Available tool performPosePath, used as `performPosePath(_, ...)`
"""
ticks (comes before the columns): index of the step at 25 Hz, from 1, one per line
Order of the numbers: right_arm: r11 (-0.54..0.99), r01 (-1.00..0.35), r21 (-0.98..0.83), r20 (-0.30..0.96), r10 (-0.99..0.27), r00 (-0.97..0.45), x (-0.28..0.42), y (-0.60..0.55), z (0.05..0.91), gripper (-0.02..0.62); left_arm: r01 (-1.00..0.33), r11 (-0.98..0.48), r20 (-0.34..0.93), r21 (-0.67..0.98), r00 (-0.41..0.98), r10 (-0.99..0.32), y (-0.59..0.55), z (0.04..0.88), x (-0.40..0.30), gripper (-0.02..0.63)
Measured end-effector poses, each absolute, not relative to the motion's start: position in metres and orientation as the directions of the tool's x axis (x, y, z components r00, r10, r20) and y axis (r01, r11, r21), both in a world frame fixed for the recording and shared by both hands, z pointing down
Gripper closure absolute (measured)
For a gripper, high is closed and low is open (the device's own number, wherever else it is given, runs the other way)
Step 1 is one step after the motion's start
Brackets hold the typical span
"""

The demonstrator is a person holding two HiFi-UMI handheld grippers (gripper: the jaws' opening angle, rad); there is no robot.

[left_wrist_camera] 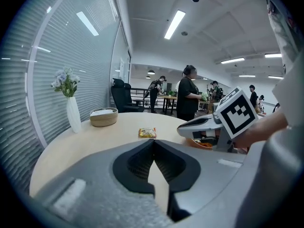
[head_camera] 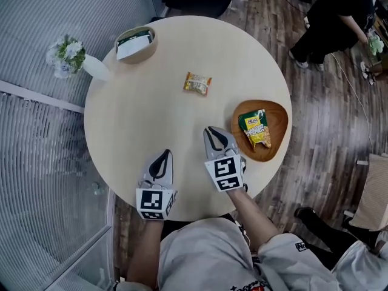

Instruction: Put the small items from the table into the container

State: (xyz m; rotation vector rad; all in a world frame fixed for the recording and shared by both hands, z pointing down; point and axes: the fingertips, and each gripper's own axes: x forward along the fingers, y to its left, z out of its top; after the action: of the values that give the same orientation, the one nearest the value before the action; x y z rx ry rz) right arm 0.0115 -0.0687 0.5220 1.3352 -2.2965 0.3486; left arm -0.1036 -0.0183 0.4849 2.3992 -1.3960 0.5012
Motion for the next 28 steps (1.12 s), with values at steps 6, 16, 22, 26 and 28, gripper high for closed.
performPosePath(6, 0.482, -0.876, -0.016, 0.531, -0.738, -0.416, -0.002, -0.094, 0.542, 0.547, -0.894, -0.435, 0.418, 0.109, 0.438, -0.796, -0.017, 0.484, -0.130, 0.617)
performPosePath(16, 0.264, -0.964, -0.004, 0.559, -0.799, -0.221, 0.009, -0.232, 0.605, 0.294, -0.921, -0.364, 0.457, 0.137, 0.385, -0.802, -0.011, 0.503, -0.164, 0.618)
performPosePath(22, 0.230, -0.973, 0.010, 0.571, -0.800, -0.184, 0.000, -0.291, 0.629, 0.075, -0.945, -0.297, 0.489, 0.138, 0.326, -0.809, -0.005, 0.516, -0.197, 0.618)
performPosePath(26, 0.226, -0.974, 0.008, 0.639, -0.751, -0.169, -0.005, -0.297, 0.655, 0.057, -0.957, -0.259, 0.503, 0.134, 0.291, -0.814, -0.004, 0.519, -0.217, 0.618)
performPosePath(28, 0.218, -0.976, 0.014, 0.642, -0.750, -0.158, -0.004, -0.298, 0.660, 0.057, -0.960, -0.246, 0.506, 0.132, 0.279, -0.816, -0.004, 0.520, -0.224, 0.617)
